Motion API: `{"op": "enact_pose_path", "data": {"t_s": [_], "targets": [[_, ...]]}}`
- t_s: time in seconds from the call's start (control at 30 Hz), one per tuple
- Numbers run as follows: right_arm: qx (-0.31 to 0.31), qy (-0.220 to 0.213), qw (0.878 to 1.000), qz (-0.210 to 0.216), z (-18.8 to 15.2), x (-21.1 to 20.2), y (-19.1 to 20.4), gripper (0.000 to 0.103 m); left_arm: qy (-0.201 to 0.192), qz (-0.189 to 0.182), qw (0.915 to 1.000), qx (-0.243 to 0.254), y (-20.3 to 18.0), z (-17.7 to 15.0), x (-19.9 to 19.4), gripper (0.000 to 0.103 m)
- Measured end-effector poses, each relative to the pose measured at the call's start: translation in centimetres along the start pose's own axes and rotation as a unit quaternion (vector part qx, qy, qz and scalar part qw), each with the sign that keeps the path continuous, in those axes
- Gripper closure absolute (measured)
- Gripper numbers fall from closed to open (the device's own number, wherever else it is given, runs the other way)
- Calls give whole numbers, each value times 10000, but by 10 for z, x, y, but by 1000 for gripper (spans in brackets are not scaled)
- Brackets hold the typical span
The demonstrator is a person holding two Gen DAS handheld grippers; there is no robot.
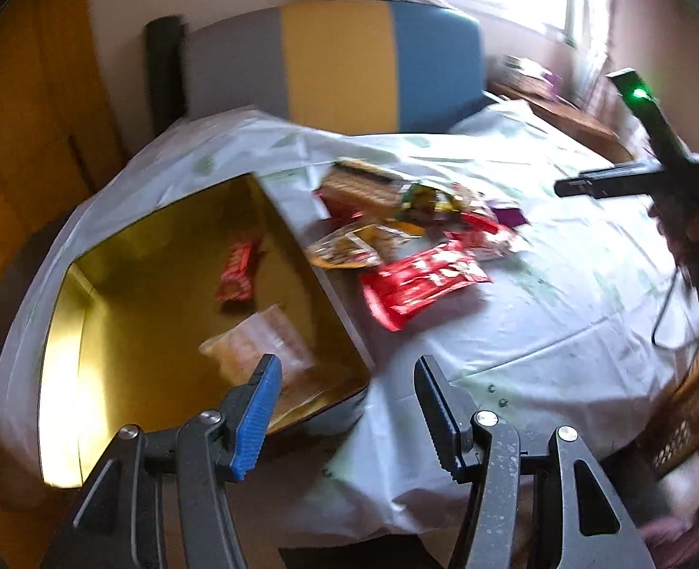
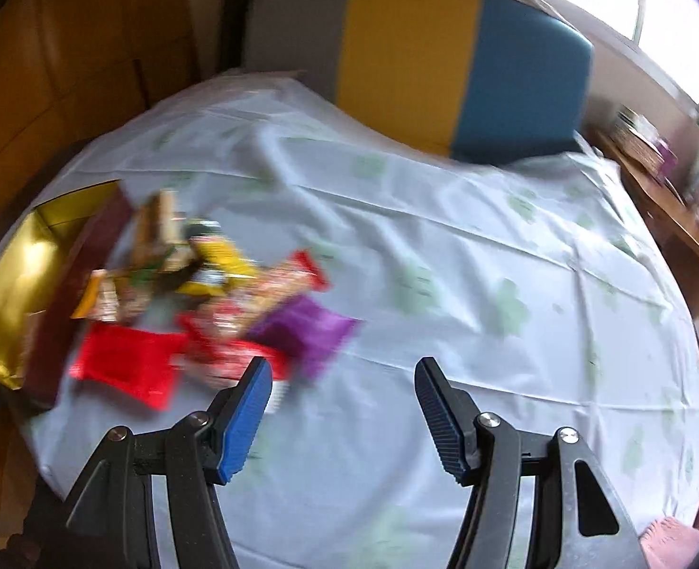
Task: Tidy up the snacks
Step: 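Grasp the red rectangular packet with the left tool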
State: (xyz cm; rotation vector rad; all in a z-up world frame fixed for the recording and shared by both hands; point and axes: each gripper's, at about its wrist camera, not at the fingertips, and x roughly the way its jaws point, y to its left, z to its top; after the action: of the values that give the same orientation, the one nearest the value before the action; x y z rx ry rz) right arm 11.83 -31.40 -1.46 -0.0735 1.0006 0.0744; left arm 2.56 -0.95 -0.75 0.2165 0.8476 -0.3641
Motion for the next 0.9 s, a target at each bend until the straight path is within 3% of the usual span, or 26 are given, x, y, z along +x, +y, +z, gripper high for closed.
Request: {"op": "enact_pose_path", "data": {"t_s": [0.2,0.33,0.43,0.8,0.9], "targets": [[960,404,9945,-100,-16,21,-55,39,126,-359,9961,795,-21,22,12,44],[1198,275,9922,198,-14,17,-64,39,357,-475,9825,1763,-47,40,35,44],[1132,250,9929,252,-11,16,-60,39,522,-472,9726,2215,-62,53,57,33],[1074,126,9935,359,-8,11,-55,39,1136,-668,9473,2918,-86,86,129,29],[1058,88,9937,357,-7,10,-54,39,1223,-708,9448,2956,-87,90,142,29]]}}
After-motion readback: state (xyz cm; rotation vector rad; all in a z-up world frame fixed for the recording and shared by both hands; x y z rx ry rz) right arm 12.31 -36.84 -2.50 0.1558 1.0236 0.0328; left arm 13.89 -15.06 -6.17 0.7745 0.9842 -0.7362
